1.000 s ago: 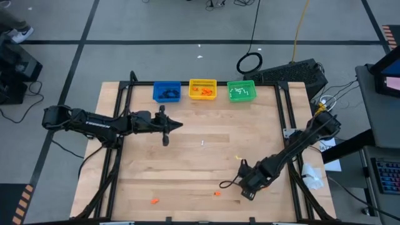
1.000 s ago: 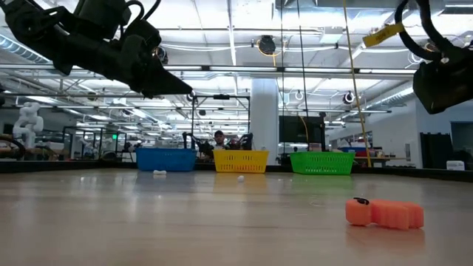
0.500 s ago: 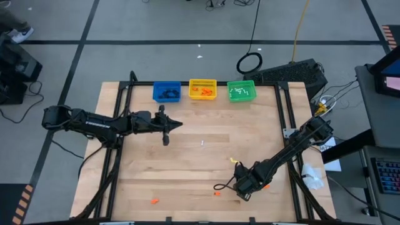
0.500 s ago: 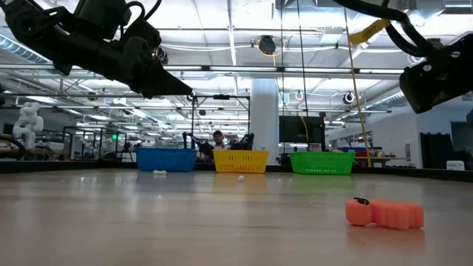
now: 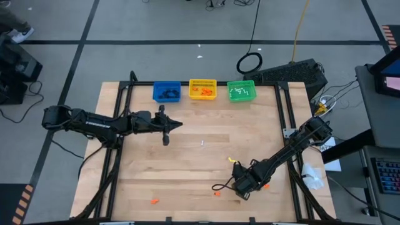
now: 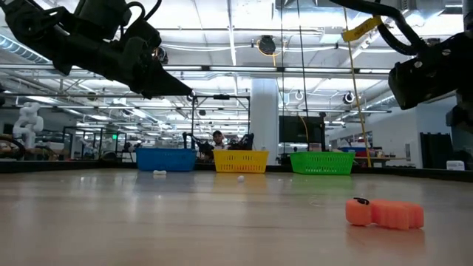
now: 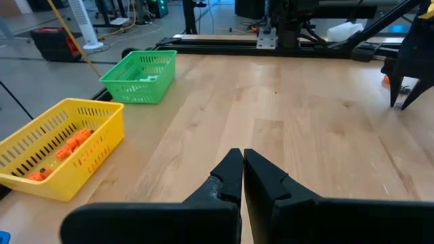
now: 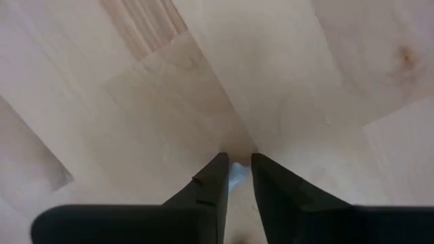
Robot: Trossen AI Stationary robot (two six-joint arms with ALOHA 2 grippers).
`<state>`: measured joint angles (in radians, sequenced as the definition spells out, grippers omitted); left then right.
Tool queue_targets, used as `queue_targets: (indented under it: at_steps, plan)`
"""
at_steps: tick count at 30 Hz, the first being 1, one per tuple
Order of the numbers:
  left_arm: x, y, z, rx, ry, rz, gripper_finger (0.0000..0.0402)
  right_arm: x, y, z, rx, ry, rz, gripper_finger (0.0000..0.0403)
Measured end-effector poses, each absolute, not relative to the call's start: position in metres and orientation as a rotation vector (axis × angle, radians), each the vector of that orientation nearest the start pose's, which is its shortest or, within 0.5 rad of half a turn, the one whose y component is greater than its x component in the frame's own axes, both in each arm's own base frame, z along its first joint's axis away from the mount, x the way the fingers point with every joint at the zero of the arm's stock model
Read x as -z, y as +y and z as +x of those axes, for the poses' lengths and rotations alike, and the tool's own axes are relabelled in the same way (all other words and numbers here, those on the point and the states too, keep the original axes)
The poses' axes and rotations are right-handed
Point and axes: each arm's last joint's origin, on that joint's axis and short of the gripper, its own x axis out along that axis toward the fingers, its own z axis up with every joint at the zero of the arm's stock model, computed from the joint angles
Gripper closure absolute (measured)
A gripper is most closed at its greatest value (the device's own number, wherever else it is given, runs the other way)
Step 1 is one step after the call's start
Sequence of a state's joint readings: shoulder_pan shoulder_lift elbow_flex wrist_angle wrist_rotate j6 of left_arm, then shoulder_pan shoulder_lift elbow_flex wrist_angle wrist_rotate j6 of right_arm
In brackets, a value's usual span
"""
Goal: Sort Halloween decoration
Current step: Put the white bone toy into the green bin
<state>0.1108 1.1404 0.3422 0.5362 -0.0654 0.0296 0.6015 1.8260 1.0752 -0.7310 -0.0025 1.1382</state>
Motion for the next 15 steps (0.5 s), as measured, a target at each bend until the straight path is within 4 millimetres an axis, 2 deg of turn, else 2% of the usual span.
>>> queue_targets:
  at_steps: [10, 15]
  plan:
    - [-0.185, 0.026, 0.216, -0.171, 0.265, 0.023, 0.0394, -0.143, 0.163, 0.268, 0.34, 1.507, 0.418, 0.0382]
    - [-0.185, 0.026, 0.216, -0.172, 0.264, 0.022, 0.0394, -0.149, 0.154, 0.278, 0.313, 1.493, 0.371, 0.0385]
